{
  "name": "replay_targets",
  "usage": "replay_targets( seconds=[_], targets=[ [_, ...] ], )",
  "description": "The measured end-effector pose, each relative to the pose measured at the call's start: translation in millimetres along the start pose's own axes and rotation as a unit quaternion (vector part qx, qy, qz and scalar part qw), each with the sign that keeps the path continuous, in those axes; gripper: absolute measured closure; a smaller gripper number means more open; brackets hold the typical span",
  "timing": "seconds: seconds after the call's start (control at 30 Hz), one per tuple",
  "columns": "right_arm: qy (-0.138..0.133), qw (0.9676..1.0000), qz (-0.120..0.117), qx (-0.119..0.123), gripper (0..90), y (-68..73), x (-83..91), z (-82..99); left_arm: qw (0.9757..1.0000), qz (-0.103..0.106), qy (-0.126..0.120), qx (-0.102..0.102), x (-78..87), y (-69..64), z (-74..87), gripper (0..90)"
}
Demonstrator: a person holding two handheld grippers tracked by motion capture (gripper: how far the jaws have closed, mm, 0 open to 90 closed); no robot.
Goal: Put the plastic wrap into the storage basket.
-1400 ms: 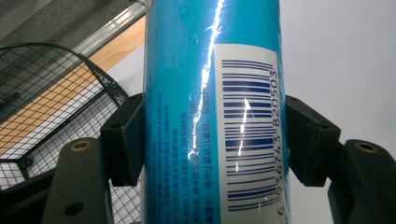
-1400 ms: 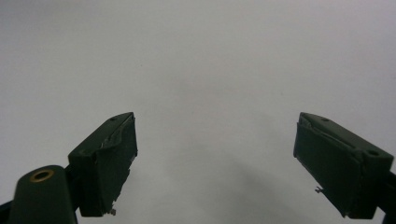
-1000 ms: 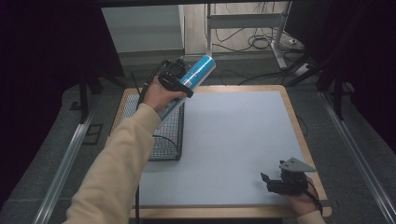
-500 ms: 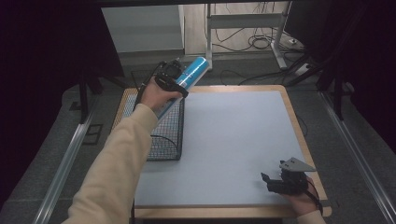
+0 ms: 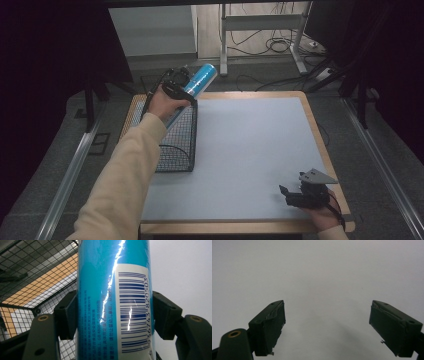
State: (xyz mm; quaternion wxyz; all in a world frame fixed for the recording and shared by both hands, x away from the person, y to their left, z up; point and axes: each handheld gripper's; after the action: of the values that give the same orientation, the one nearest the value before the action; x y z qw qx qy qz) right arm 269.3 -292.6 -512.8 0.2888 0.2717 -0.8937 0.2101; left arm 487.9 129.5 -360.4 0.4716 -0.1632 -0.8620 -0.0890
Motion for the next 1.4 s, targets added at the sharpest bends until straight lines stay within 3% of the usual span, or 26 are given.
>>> replay_targets(
  seconds=[0.5, 0.7, 1.4],
  targets=[
    [0.001, 1.0000, 0.001, -0.002, 13.8, -0.5, -0.4, 0.7, 0.9997, -0.009, 0.020, 0.007, -30.1, 15.2, 9.1, 32.2],
    [0.001, 1.0000, 0.001, -0.001, 13.8, -0.8, -0.7, 0.6, 0.9992, -0.015, 0.035, 0.011, -45.0, 16.4, 10.4, 32.2],
    [0.004, 1.0000, 0.000, 0.001, 13.8, 0.5, -1.8, 1.2, 0.9972, -0.041, 0.060, 0.017, -72.5, 22.5, 17.2, 32.0]
  ],
)
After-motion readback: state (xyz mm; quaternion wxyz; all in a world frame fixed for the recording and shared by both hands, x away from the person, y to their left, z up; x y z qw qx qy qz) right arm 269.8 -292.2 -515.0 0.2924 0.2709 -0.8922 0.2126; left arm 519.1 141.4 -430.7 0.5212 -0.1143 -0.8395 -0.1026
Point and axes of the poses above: each handheld gripper's, and its own axes: x roughly backward along the jaws, z roughly out of its underside, y roughly to its left, and after that the axes turned 9 degrees about x, right-handed
